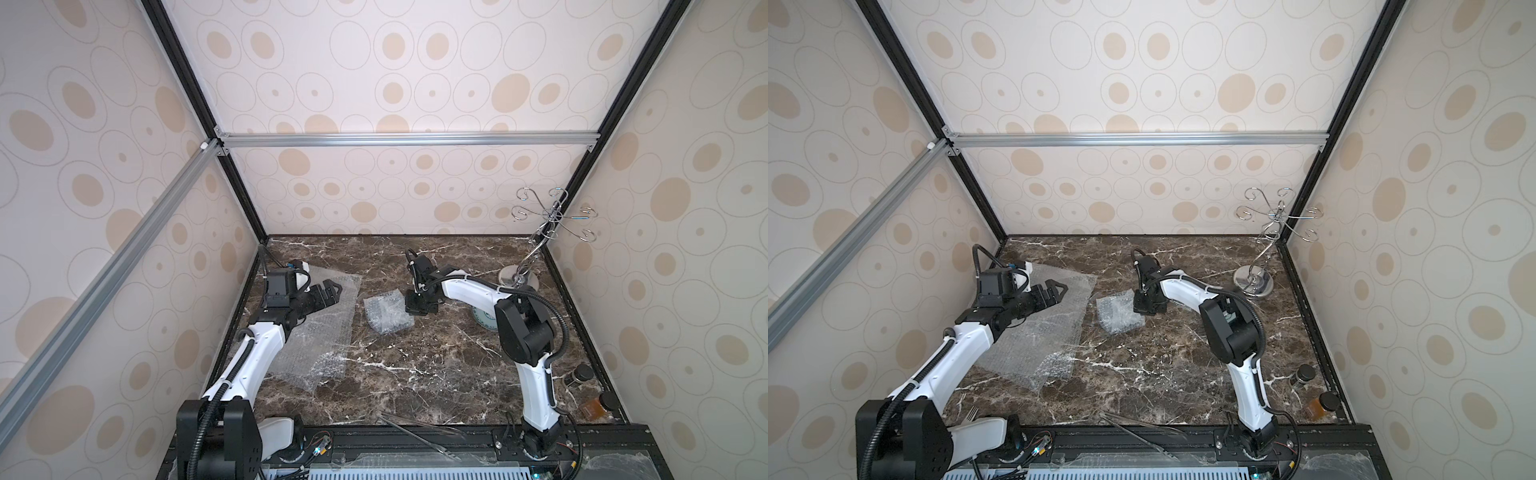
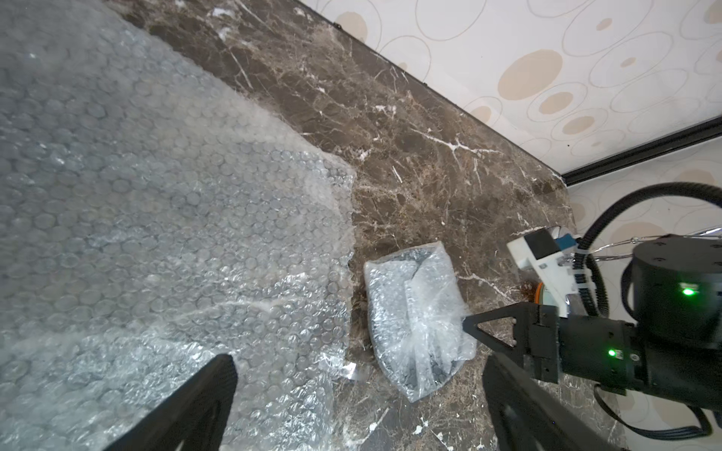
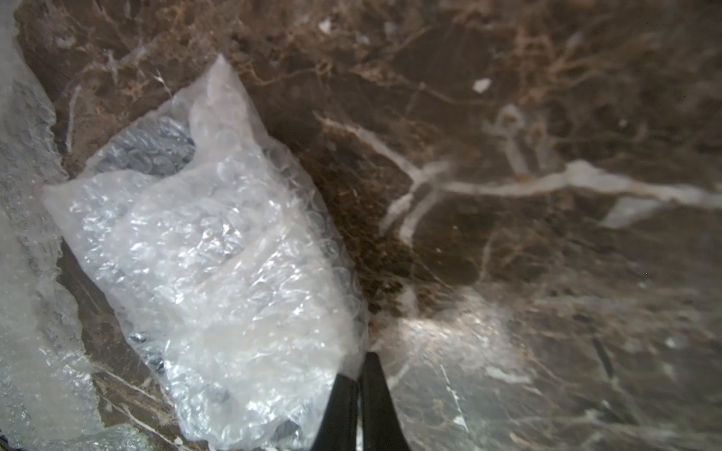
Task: Unpack dinner plates from bubble wrap
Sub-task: Move the bubble wrap to the center of the board.
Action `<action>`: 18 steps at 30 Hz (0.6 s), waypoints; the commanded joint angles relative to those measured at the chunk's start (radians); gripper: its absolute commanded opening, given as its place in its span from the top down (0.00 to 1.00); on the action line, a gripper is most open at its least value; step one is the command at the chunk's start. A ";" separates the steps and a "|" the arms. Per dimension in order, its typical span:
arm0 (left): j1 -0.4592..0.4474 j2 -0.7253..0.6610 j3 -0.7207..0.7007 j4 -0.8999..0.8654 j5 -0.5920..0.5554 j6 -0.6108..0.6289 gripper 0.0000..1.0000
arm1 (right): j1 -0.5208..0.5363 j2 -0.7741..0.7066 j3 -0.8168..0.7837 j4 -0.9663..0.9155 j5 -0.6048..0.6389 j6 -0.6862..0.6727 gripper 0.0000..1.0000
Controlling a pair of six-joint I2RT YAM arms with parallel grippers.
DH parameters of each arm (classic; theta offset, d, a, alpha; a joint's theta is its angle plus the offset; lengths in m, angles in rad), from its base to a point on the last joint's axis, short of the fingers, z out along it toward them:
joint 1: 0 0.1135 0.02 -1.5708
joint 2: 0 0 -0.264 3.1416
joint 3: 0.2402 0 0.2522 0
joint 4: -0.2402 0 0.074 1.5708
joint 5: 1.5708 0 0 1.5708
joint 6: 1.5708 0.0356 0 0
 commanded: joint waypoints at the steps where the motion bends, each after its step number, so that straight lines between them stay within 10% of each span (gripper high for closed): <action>1: -0.011 -0.024 -0.023 0.009 -0.059 -0.052 0.01 | -0.010 -0.077 -0.073 0.023 0.037 0.025 0.95; 18: -0.221 -0.015 -0.063 0.054 -0.183 -0.102 0.01 | -0.021 -0.259 -0.341 0.126 0.064 0.020 0.95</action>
